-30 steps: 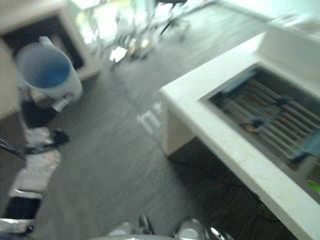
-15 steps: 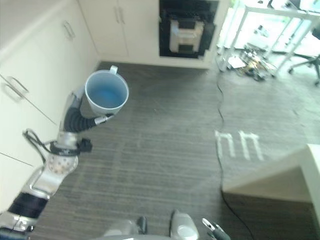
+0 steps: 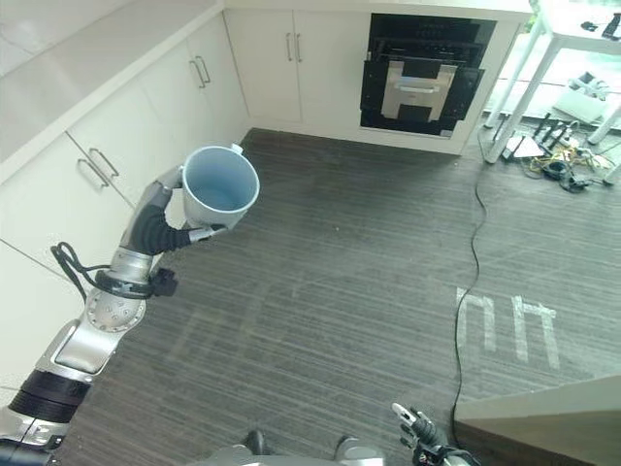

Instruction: Place the dishes in the dishwasher.

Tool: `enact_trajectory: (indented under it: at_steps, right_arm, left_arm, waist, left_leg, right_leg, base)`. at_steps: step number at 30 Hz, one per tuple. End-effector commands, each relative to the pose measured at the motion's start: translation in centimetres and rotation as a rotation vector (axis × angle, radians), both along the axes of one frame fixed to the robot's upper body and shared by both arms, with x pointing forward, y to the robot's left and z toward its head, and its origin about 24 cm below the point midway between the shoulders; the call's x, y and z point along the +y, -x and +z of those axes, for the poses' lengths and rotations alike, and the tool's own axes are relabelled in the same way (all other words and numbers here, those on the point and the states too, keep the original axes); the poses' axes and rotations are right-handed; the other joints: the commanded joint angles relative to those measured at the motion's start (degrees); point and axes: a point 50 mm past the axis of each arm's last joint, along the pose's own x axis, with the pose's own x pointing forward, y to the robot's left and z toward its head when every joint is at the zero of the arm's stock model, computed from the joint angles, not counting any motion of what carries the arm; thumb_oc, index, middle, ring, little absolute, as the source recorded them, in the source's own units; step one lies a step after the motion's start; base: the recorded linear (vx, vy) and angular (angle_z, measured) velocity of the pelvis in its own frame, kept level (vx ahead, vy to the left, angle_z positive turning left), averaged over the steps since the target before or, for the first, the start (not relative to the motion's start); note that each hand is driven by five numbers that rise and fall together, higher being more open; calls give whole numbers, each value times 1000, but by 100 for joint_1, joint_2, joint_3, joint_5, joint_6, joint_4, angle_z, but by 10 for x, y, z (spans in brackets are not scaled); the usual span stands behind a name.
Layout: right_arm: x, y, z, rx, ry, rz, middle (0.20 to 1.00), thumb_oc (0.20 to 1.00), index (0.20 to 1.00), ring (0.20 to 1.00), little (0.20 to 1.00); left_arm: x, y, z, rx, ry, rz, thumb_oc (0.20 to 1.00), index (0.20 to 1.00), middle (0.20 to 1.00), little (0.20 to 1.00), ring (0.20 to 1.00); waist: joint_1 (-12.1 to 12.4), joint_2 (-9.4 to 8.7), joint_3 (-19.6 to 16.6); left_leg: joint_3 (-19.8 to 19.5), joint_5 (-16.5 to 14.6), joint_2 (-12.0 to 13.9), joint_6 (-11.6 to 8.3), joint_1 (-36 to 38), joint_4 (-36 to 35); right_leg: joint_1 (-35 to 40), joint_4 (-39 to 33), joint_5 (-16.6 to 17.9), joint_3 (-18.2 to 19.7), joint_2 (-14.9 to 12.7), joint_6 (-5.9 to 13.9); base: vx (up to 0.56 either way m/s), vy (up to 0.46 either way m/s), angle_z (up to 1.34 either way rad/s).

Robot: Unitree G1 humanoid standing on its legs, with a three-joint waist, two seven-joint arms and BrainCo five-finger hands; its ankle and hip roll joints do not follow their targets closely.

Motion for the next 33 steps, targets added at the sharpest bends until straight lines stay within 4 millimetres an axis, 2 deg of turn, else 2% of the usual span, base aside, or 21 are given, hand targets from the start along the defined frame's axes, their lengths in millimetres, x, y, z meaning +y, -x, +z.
enact_trajectory:
  at_steps: [1, 9, 16, 19, 21, 24, 28, 29, 32, 33]
  right_arm:
    - [5, 14, -6, 33, -11, 11, 1000, 1000, 1000, 1000, 1000]
    - [12, 26, -10, 47, -41, -19, 1000, 1000, 1000, 1000, 1000]
    - [11, 33, -12, 58, -44, -61, 1000, 1000, 1000, 1000, 1000]
    - [9, 42, -13, 81, -42, -69, 1000, 1000, 1000, 1000, 1000]
    - [8, 56, -15, 119, -43, -93, 1000, 1000, 1000, 1000, 1000]
    - [10, 64, -18, 158, -31, -52, 1000, 1000, 1000, 1000, 1000]
    - [7, 50, -15, 119, -25, 30, 1000, 1000, 1000, 1000, 1000]
    - [-12, -6, 3, 5, 9, -34, 1000, 1000, 1000, 1000, 1000]
    - [-8, -5, 2, 0, -4, -8, 1000, 1000, 1000, 1000, 1000]
    - [-4, 4, -3, 65, -41, -87, 1000, 1000, 1000, 1000, 1000]
  left_arm:
    - [-3, 1, 42, -191, 37, -41, 200, 200, 200, 200, 200]
    - [-11, 1, 46, -191, -18, -116, 200, 200, 200, 200, 200]
    - [-17, -3, 50, -188, -20, -157, 200, 200, 200, 200, 200]
    - [-18, -7, 53, -189, -19, -154, 200, 200, 200, 200, 200]
    - [-24, -11, 54, -176, -19, -160, 200, 200, 200, 200, 200]
    - [-22, -12, 49, -177, -11, -102, 200, 200, 200, 200, 200]
    - [-20, -7, 46, -172, -4, -94, 200, 200, 200, 200, 200]
    - [16, -9, 49, -175, -26, 36, 200, 200, 200, 200, 200]
    - [16, -13, 51, -179, 3, 51, 200, 200, 200, 200, 200]
    - [16, -16, 48, -181, 16, 56, 200, 200, 200, 200, 200]
  waist:
    - [-54, -119, -111]
    - [-247, -146, -167]
    - [-432, -182, -216]
    - [-552, -189, -201]
    - [-696, -177, -194]
    - [-613, -179, -155]
    - [-404, -186, -162]
    - [122, -155, 210]
    - [85, -196, 168]
    - [38, -209, 124]
  left_leg:
    - [34, -242, -287, -18, -20, 98]
    - [245, -476, -387, 202, 191, 127]
    - [491, -663, -441, 315, 312, 250]
    - [623, -739, -464, 371, 385, 260]
    - [686, -731, -476, 412, 445, 159]
    - [970, -715, -426, 389, 461, 190]
    - [962, -738, -375, 362, 412, 303]
    - [-334, -190, -355, 203, -721, 621]
    - [-400, -234, -385, 155, -704, 685]
    - [-331, -252, -327, 109, -673, 717]
  right_leg:
    - [-83, -287, 210, -89, -241, 501]
    - [-139, -266, 298, 227, -269, 606]
    - [-203, -325, 447, 499, -301, 707]
    - [-256, -290, 487, 581, -335, 768]
    - [-328, -161, 442, 739, -277, 772]
    - [-378, -20, 396, 244, -355, 765]
    - [-236, -139, 367, -33, -373, 703]
    - [-588, 719, -243, 193, 151, 258]
    - [-465, 440, -179, 244, 178, 227]
    - [-422, 270, -132, 246, 168, 206]
  base:
    - [72, 58, -17]
    - [49, 5, -20]
    - [29, 7, -34]
    - [15, 36, -48]
    - [12, 44, -54]
    - [-28, -41, -27]
    - [-22, -79, -15]
    - [-17, -76, 10]
    - [2, -109, 9]
    - [13, -148, -1]
